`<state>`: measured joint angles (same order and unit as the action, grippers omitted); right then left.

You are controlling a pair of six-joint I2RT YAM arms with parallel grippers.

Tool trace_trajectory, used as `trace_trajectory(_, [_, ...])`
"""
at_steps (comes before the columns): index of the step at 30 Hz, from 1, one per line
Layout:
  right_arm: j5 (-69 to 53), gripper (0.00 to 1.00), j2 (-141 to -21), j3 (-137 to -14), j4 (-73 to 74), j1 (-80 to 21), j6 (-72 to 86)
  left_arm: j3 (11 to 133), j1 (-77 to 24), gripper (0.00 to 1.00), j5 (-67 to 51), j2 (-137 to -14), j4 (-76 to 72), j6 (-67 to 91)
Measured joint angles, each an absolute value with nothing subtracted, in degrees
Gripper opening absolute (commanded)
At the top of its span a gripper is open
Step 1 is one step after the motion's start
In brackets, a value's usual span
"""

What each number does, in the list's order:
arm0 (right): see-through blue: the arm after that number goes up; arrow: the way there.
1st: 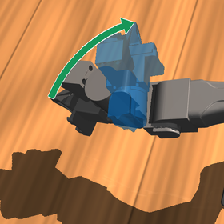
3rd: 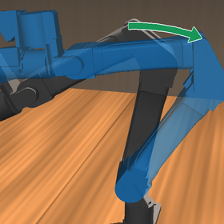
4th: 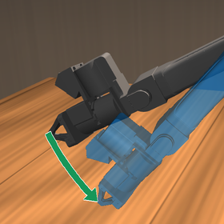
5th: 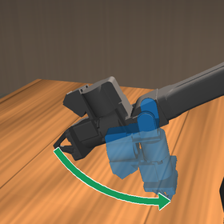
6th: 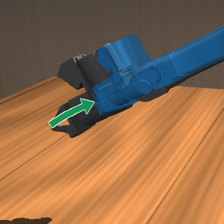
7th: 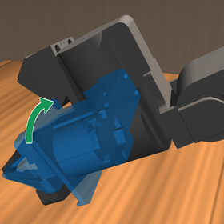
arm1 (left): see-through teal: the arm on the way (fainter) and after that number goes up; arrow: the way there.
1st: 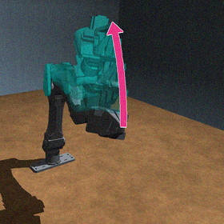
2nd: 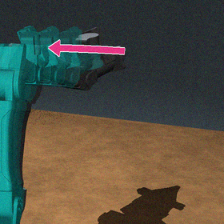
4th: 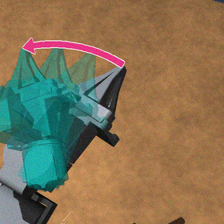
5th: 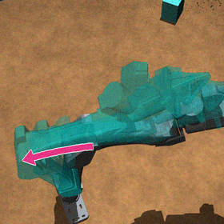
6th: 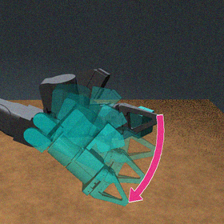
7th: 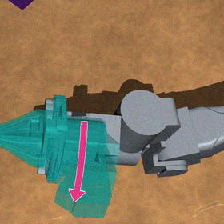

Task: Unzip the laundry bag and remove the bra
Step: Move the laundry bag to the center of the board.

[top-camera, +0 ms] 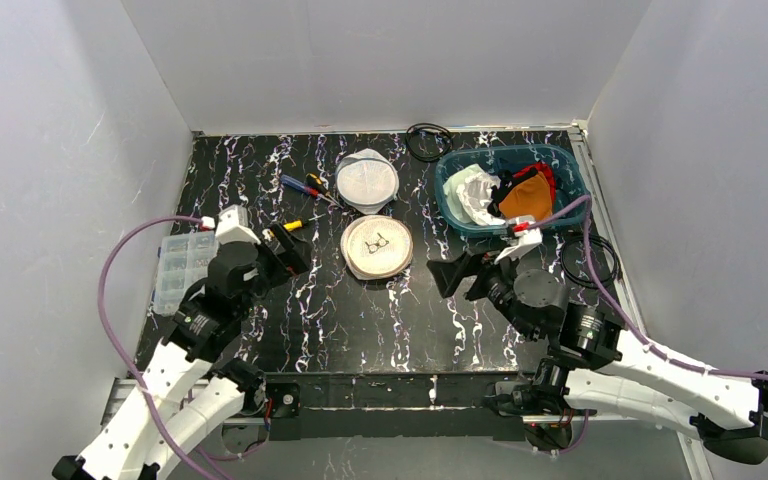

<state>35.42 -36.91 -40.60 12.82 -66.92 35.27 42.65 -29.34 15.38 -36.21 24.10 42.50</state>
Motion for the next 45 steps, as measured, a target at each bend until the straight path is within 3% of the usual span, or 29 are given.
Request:
trace_trajectory(11, [44.86, 0.99, -41.76, -45.04, 7.29, -66.92, 17.69, 46.13, -29.34, 0.99, 30.89, -31.46, 36.49, 37.3])
trace_trajectory(15, [47.16, 0.99, -42.92, -44.71, 3.27, -66.92, 11.49, 40.51, -29.32, 0.98, 35.35, -29.23, 31.11, 33.34])
trace_trajectory(19, [49.8, 0.99, -43.99, -43.18, -3.55, -66.92, 7.2, 36.84, -29.3, 0.99, 41.71, -34.7, 25.63, 30.5])
trace_trajectory(27, [52.95, 0.99, -54.54, -45.19, -5.58, -61.73, 1.3, 18.41, -24.51, 0.98, 44.58, -38.37, 1.21, 17.1])
trace_trajectory(34, [49.36, 0.99, -55.75, -43.7, -2.85, -48.42, 1.43, 12.47, -14.26, 0.98, 42.5, -51.92, -16.53, 15.77])
trace_trajectory(45, [43.48, 0.99, -48.73, -33.15, -2.98, -41.34, 6.63, 12.19, -9.98, 0.99, 20.82, -67.35, -38.09, 1.74])
